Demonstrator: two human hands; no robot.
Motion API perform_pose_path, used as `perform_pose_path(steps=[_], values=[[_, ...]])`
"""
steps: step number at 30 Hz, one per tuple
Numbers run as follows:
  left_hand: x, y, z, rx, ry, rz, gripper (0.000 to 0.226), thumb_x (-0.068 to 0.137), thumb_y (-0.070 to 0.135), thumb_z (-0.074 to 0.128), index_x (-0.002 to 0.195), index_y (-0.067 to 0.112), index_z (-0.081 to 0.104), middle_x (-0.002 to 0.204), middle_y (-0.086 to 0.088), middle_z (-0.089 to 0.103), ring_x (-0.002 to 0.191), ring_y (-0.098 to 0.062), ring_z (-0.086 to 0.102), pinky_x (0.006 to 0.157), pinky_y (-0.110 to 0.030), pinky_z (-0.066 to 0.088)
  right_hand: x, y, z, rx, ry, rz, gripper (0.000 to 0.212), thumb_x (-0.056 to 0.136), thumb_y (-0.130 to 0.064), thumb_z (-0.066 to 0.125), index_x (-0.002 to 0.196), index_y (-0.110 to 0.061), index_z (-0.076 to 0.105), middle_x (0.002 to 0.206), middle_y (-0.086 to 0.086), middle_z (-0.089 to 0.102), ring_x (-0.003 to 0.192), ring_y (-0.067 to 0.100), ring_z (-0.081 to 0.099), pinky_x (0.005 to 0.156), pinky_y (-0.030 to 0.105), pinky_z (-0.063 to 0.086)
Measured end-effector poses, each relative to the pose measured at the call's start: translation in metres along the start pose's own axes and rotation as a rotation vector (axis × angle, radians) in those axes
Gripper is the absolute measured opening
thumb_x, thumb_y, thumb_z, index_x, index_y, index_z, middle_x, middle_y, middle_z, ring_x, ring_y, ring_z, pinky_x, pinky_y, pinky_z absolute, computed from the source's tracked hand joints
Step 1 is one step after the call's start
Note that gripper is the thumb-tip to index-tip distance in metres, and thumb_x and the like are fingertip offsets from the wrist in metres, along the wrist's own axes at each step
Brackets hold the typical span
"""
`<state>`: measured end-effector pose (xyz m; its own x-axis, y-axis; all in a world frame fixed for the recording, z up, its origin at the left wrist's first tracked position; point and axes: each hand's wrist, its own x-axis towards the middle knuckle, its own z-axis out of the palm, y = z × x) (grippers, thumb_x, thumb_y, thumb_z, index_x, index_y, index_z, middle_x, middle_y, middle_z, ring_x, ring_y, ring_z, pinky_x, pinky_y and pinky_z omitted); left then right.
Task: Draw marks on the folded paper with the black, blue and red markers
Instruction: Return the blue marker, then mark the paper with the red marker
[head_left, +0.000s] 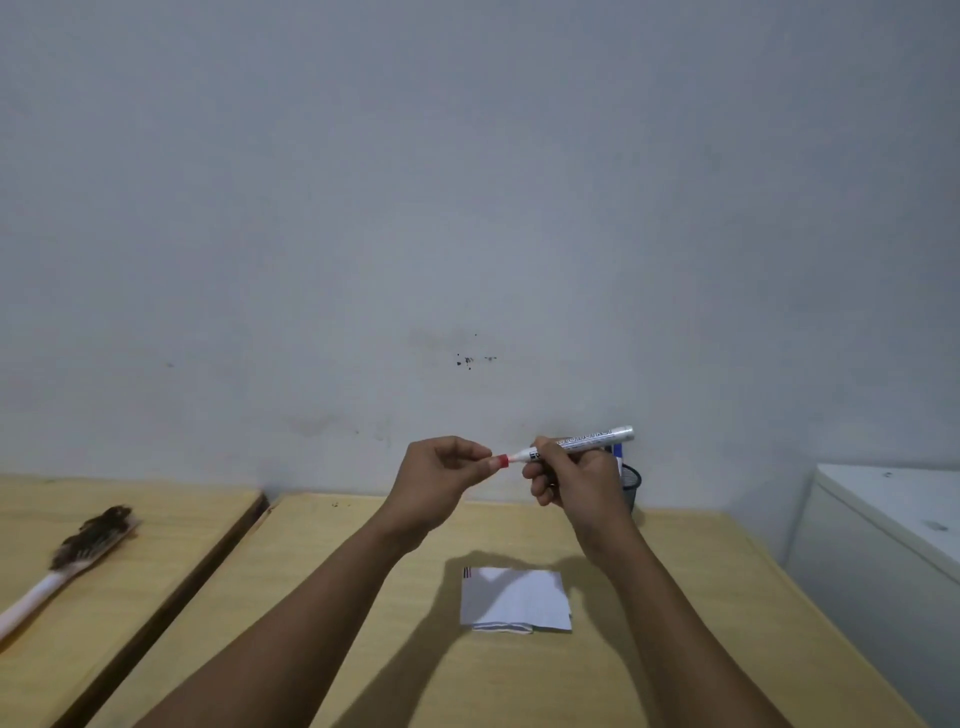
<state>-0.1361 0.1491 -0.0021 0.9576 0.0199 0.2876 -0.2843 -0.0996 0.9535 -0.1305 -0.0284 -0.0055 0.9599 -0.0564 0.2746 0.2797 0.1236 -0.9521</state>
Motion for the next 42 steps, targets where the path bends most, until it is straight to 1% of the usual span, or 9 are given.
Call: perform_pose_path(steps=[5, 9, 11, 15, 18, 23, 28, 33, 42], values=[[-0.01, 0.025, 0.009, 0.027, -0.085, 0.106, 0.013, 0.083, 0.019, 0.079, 0.094, 0.012, 0.076, 0.077, -0.001, 0.073, 0.069, -0.007, 0.062, 0.069, -0.02, 0.051, -0.016, -0.029, -0.007, 0.016, -0.06, -0.046, 0.029, 0.099, -0.015, 0.058, 0.089, 0.007, 0.073, 0.069, 0.014, 0.066, 0.054, 0.018, 0.052, 0.052, 0.029, 0.043], [-0.013, 0.04, 0.012, 0.316, -0.23, 0.236, 0.021, 0.094, 0.03, 0.064, 0.105, 0.017, 0.078, 0.085, 0.001, 0.077, 0.069, -0.008, 0.06, 0.068, -0.021, 0.053, -0.024, -0.049, -0.017, -0.018, -0.083, -0.089, 0.029, 0.099, -0.018, 0.059, 0.09, 0.007, 0.073, 0.072, 0.016, 0.066, 0.056, 0.018, 0.053, 0.051, 0.027, 0.043], [-0.012, 0.047, 0.015, 0.422, -0.203, 0.302, 0.022, 0.094, 0.034, 0.063, 0.1, 0.02, 0.079, 0.082, 0.003, 0.077, 0.068, -0.013, 0.062, 0.068, -0.032, 0.053, -0.026, -0.056, -0.02, -0.036, -0.08, -0.112, 0.029, 0.099, -0.02, 0.06, 0.09, 0.005, 0.074, 0.071, 0.015, 0.066, 0.056, 0.018, 0.053, 0.051, 0.027, 0.043], [-0.016, 0.062, 0.027, 0.538, -0.062, 0.462, 0.017, 0.093, 0.03, 0.066, 0.099, 0.022, 0.079, 0.078, 0.002, 0.076, 0.053, -0.001, 0.053, 0.055, -0.017, 0.04, -0.029, -0.063, -0.02, 0.039, -0.022, -0.112, 0.029, 0.098, -0.025, 0.063, 0.083, -0.003, 0.074, 0.068, 0.009, 0.063, 0.053, 0.014, 0.05, 0.051, 0.025, 0.041], [-0.018, 0.066, 0.033, 0.697, 0.025, 0.583, 0.018, 0.093, 0.035, 0.065, 0.101, 0.027, 0.078, 0.072, -0.001, 0.072, 0.063, -0.016, 0.059, 0.059, -0.034, 0.048, -0.027, -0.062, -0.022, 0.047, 0.018, -0.097, 0.03, 0.096, -0.029, 0.065, 0.082, -0.004, 0.072, 0.065, 0.007, 0.061, 0.053, 0.014, 0.048, 0.05, 0.024, 0.04], [-0.012, 0.058, 0.042, 0.767, 0.048, 0.563, 0.023, 0.095, 0.041, 0.059, 0.103, 0.029, 0.077, 0.074, 0.005, 0.072, 0.068, -0.016, 0.061, 0.062, -0.037, 0.051, -0.023, -0.063, -0.029, -0.009, 0.034, -0.033, 0.035, 0.093, -0.035, 0.068, 0.084, -0.002, 0.072, 0.067, 0.01, 0.062, 0.051, 0.014, 0.05, 0.049, 0.024, 0.042], [0.006, 0.061, 0.044, 0.734, 0.107, 0.508, 0.02, 0.092, 0.041, 0.064, 0.101, 0.029, 0.077, 0.071, 0.013, 0.069, 0.059, -0.007, 0.053, 0.053, -0.021, 0.036, -0.007, -0.062, -0.044, -0.472, 0.214, -0.175, 0.034, 0.082, -0.05, 0.074, 0.08, -0.016, 0.072, 0.06, 0.008, 0.063, 0.053, 0.015, 0.052, 0.057, 0.033, 0.046], [0.024, 0.064, 0.058, 0.797, 0.107, 0.616, 0.021, 0.091, 0.044, 0.065, 0.1, 0.031, 0.077, 0.082, 0.013, 0.076, 0.06, -0.003, 0.052, 0.066, -0.026, 0.043, 0.009, -0.054, -0.055, -0.977, 0.171, -0.542, 0.027, 0.089, -0.03, 0.072, 0.116, -0.027, 0.064, 0.089, -0.016, 0.057, 0.072, -0.003, 0.053, 0.06, 0.017, 0.042], [0.067, 0.065, 0.092, 0.778, 0.096, 0.678, 0.018, 0.089, 0.04, 0.068, 0.102, 0.03, 0.075, 0.086, 0.016, 0.076, 0.067, -0.006, 0.065, 0.081, -0.038, 0.053, 0.066, -0.046, -0.078, -0.964, 0.14, -0.556, 0.016, 0.09, -0.033, 0.072, 0.102, -0.022, 0.07, 0.095, -0.009, 0.059, 0.076, 0.011, 0.061, 0.064, 0.034, 0.054]])
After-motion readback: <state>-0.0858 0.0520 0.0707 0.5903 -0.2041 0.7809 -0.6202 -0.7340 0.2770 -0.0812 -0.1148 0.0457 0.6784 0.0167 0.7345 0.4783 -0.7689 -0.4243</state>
